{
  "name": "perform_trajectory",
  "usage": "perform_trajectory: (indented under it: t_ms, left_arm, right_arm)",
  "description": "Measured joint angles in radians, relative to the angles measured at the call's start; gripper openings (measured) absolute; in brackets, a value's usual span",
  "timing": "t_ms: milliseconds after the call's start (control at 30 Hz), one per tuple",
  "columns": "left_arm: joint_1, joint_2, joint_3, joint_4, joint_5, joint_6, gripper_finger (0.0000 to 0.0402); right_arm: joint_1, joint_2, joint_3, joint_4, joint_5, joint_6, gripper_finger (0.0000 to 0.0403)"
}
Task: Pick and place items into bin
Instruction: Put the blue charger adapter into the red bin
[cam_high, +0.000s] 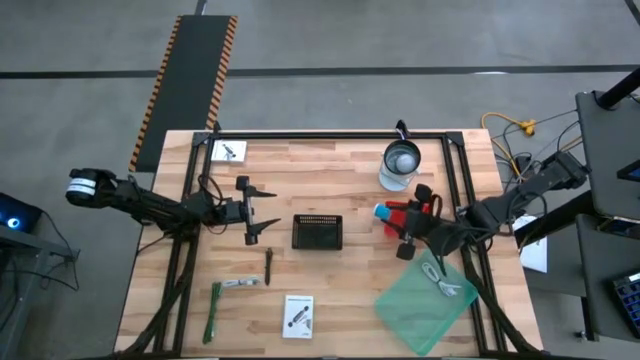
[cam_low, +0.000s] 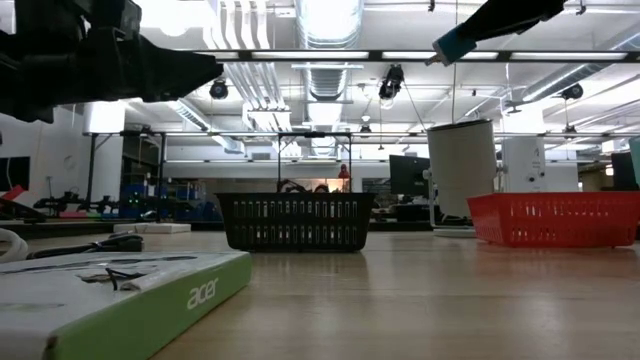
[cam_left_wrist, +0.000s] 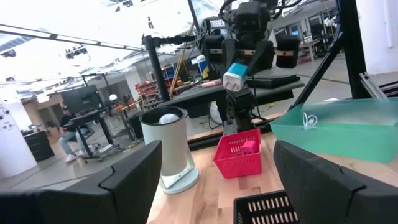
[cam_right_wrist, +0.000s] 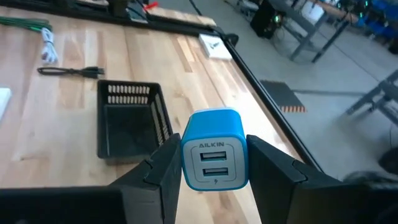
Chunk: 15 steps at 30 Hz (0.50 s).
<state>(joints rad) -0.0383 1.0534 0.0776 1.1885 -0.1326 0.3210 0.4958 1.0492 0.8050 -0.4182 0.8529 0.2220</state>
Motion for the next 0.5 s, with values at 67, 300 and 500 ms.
perform_trajectory:
  t_ms: [67, 300, 500]
  left_arm:
    - [0.000, 0.003, 0.000, 0.000, 0.000, 0.000, 0.0290]
    - [0.000, 0.005, 0.000, 0.000, 0.000, 0.000, 0.0290]
    - [0.000, 0.007, 0.000, -0.001, 0.000, 0.000, 0.0290]
  right_arm:
    - [0.000, 0.000, 0.020, -0.057, 0.000, 0.032, 0.0137]
    - [0.000, -0.002, 0.092, -0.265, -0.043, 0.182, 0.0137]
    - [0.001, -0.002, 0.117, -0.369, -0.107, 0.270, 0.0137]
